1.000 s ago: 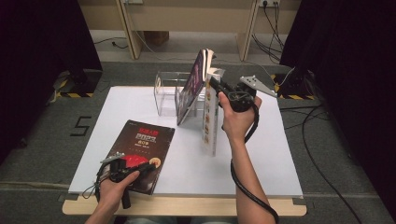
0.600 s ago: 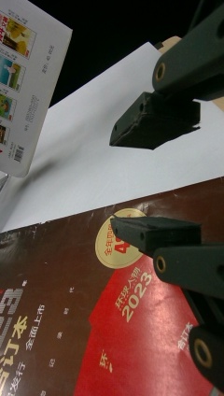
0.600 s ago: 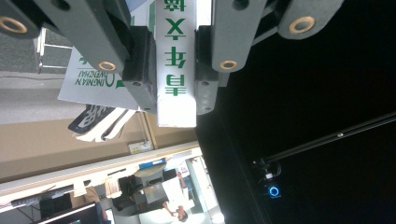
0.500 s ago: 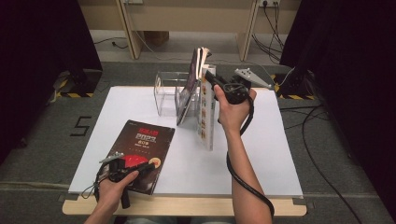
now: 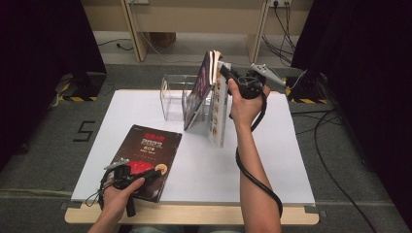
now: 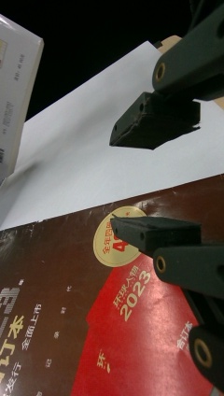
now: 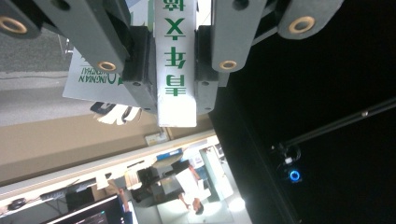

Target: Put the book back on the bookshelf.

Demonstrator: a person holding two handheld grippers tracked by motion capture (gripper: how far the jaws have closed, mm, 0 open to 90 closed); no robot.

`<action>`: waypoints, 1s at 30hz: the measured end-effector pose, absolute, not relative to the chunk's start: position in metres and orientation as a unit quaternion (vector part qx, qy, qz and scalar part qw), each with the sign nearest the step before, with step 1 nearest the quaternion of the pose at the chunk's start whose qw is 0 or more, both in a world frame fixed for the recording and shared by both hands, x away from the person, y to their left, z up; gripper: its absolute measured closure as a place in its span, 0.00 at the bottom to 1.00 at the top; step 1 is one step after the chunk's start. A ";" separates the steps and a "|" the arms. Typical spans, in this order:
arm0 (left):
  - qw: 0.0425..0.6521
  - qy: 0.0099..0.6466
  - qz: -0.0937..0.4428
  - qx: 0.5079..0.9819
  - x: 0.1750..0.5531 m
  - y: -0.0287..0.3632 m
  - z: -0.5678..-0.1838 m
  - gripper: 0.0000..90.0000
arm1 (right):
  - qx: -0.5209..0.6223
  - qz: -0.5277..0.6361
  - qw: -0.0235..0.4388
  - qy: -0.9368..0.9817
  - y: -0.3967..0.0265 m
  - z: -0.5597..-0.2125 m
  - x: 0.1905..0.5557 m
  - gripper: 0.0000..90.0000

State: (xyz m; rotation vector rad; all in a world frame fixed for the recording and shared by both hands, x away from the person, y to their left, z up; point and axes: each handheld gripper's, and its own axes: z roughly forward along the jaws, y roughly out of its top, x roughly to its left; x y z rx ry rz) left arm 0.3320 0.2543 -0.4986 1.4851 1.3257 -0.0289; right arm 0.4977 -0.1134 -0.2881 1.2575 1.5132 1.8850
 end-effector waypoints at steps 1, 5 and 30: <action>0.544 0.558 -0.012 0.626 0.332 0.254 -0.499 0.59 | 0.453 0.677 0.210 0.540 -0.114 -0.288 0.500 0.82; 0.544 0.559 -0.012 0.626 0.332 0.255 -0.499 0.59 | 0.458 0.678 0.219 0.532 -0.113 -0.286 0.505 0.82; 0.545 0.558 -0.011 0.626 0.331 0.256 -0.499 0.60 | 0.467 0.643 0.284 0.536 -0.118 -0.303 0.502 0.81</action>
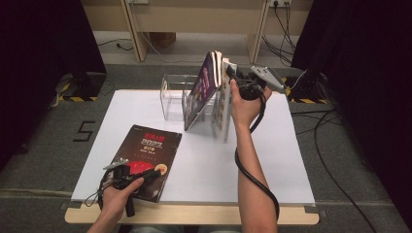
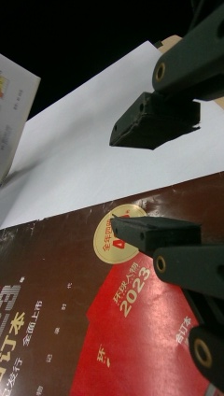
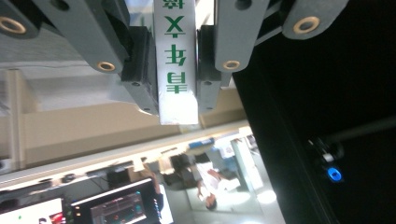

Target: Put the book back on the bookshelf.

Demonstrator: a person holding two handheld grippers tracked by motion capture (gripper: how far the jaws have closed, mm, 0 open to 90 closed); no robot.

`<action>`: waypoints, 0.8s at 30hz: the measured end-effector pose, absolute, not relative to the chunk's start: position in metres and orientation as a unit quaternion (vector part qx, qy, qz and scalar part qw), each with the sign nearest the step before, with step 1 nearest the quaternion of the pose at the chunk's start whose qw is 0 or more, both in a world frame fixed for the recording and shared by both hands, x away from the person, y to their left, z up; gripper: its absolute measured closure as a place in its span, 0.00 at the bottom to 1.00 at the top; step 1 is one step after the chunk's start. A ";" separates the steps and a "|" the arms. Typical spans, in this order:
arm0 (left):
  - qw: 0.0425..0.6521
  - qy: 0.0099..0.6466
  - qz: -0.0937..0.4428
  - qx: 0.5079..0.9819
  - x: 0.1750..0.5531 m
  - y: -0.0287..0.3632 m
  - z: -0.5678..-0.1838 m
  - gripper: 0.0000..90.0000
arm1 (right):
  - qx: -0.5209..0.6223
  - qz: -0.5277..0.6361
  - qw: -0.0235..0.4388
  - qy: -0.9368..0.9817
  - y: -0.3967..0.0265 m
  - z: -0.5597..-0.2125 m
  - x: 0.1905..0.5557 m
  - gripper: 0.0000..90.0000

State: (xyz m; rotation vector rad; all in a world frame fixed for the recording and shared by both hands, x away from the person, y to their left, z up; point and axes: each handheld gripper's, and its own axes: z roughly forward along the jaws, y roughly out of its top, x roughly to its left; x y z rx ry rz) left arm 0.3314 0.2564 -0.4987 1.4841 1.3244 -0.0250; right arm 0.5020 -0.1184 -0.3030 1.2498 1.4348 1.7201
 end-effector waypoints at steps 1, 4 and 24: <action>0.545 0.558 -0.011 0.626 0.331 0.256 -0.499 0.60 | 0.469 0.636 0.289 0.540 -0.120 -0.304 0.498 0.81; 0.543 0.558 -0.011 0.627 0.331 0.254 -0.499 0.59 | 0.473 0.621 0.293 0.552 -0.125 -0.311 0.489 0.80; 0.544 0.557 -0.009 0.627 0.331 0.253 -0.498 0.59 | 0.492 0.565 0.282 0.599 -0.131 -0.321 0.460 0.72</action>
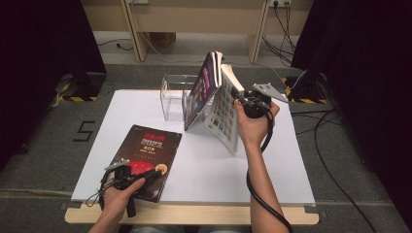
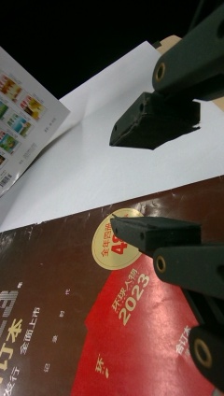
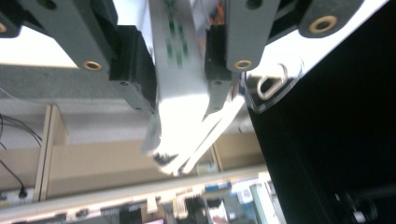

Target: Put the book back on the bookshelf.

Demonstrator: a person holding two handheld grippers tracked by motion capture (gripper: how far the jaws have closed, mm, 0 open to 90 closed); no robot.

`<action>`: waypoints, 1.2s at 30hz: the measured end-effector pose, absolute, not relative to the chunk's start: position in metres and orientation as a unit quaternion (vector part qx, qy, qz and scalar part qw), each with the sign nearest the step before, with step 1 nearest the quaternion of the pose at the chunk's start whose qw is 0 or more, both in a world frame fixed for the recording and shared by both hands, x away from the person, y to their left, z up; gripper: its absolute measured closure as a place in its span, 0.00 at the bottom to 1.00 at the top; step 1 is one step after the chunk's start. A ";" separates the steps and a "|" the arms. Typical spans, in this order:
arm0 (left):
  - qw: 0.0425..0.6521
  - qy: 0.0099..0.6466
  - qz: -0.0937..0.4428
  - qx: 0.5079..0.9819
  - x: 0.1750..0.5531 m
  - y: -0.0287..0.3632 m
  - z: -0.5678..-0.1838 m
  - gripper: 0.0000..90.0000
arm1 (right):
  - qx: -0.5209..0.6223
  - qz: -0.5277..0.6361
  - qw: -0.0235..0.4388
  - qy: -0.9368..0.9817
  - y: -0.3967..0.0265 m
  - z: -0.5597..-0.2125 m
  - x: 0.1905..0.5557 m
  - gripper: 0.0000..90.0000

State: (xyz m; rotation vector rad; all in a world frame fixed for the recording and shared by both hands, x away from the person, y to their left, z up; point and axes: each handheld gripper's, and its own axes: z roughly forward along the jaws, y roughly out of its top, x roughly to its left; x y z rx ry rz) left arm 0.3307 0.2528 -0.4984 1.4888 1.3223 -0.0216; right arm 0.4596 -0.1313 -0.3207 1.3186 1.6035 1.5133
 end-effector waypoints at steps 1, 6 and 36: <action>0.544 0.557 -0.009 0.627 0.331 0.253 -0.498 0.60 | 0.493 0.559 0.282 0.604 -0.131 -0.323 0.459 0.72; 0.544 0.557 -0.009 0.627 0.331 0.252 -0.498 0.60 | 0.490 0.544 0.294 0.615 -0.131 -0.326 0.454 0.74; 0.545 0.557 -0.010 0.626 0.331 0.254 -0.498 0.60 | 0.482 0.485 0.285 0.672 -0.131 -0.330 0.467 0.82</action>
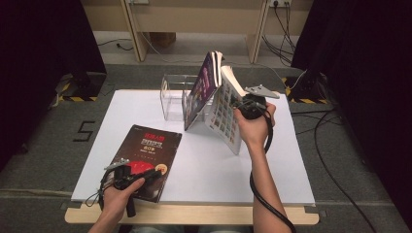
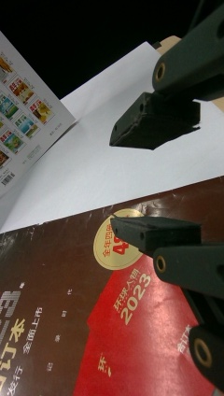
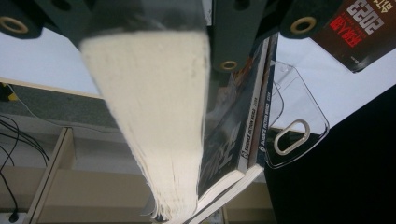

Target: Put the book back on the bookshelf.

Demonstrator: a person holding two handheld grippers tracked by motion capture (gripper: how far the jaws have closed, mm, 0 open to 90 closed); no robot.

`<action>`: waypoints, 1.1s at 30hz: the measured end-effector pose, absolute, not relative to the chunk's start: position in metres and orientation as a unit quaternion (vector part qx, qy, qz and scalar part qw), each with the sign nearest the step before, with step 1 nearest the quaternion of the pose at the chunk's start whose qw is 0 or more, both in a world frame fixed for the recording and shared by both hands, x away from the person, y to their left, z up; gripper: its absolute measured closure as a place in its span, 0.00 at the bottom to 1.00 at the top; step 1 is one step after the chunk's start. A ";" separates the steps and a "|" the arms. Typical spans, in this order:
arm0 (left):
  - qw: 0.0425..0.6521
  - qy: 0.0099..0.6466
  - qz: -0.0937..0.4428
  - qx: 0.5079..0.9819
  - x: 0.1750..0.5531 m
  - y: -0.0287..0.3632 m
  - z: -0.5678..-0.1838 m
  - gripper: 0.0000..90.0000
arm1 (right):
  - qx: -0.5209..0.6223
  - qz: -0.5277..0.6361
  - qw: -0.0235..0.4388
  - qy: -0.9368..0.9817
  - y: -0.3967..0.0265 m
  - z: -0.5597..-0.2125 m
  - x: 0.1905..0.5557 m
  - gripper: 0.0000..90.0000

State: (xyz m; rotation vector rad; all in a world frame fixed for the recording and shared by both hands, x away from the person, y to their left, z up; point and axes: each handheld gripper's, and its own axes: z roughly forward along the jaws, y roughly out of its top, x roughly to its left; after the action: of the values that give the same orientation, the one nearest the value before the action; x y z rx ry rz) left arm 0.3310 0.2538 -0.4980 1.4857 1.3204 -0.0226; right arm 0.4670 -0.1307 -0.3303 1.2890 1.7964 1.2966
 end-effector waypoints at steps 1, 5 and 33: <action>0.545 0.557 -0.010 0.627 0.331 0.254 -0.498 0.60 | 0.482 0.487 0.284 0.671 -0.131 -0.331 0.467 0.82; 0.544 0.557 -0.012 0.628 0.332 0.252 -0.499 0.60 | 0.491 0.497 0.272 0.662 -0.132 -0.328 0.467 0.83; 0.547 0.556 -0.011 0.626 0.332 0.255 -0.499 0.60 | 0.515 0.530 0.331 0.586 -0.098 -0.313 0.504 0.83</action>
State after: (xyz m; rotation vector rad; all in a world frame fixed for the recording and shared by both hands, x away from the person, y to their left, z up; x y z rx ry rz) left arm 0.3321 0.2554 -0.4988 1.4824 1.3182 -0.0259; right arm 0.5043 -0.0980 -0.3131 1.3469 1.5323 1.3863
